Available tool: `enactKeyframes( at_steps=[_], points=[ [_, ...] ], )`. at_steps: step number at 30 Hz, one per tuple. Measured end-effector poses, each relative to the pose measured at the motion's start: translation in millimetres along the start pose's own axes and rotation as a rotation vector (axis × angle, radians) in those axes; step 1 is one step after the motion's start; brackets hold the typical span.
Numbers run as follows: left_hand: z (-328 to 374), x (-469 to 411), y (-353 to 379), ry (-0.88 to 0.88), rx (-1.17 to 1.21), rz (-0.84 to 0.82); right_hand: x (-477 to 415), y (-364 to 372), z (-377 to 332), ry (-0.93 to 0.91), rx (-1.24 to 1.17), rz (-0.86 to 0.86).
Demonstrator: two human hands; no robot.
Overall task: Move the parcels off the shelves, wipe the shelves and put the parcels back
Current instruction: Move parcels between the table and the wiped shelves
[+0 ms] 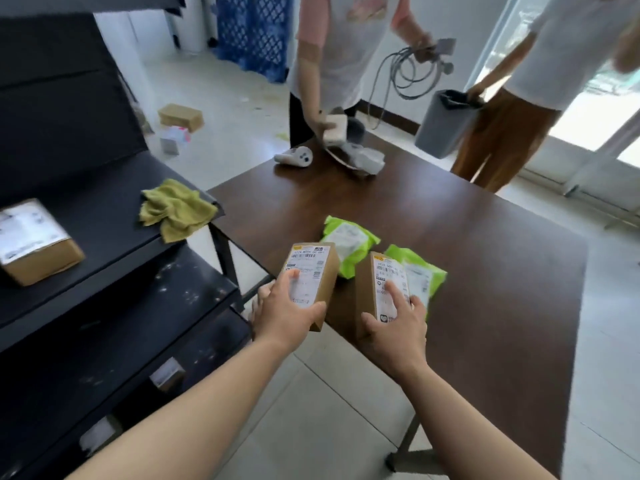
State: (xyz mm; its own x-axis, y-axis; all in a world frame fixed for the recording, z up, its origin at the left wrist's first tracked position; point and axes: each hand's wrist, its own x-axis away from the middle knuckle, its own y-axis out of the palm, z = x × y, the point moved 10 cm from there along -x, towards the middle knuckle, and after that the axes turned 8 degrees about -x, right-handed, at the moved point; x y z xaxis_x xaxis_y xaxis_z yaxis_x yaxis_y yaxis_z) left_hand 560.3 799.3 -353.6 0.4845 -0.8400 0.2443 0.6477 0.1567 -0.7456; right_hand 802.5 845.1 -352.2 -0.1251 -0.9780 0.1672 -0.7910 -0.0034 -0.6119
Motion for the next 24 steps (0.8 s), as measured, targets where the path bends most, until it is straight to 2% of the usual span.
enactKeyframes(
  at_steps=[6,12,18,24],
  points=[
    [104.6,13.1,82.9,0.122,-0.013,-0.105,-41.3,-97.1,64.6,0.089,0.033,0.084],
    [180.2,25.8,171.4,0.185,-0.089,-0.175,-80.3,-168.1,136.0,0.168,0.094,0.138],
    [212.2,33.9,244.4,0.206,-0.197,-0.228,-102.9,-200.2,198.0,0.260,0.146,0.150],
    [224.0,29.8,289.2,0.229,-0.405,-0.198,-119.0,-208.5,236.4,0.308,0.213,0.143]
  ],
)
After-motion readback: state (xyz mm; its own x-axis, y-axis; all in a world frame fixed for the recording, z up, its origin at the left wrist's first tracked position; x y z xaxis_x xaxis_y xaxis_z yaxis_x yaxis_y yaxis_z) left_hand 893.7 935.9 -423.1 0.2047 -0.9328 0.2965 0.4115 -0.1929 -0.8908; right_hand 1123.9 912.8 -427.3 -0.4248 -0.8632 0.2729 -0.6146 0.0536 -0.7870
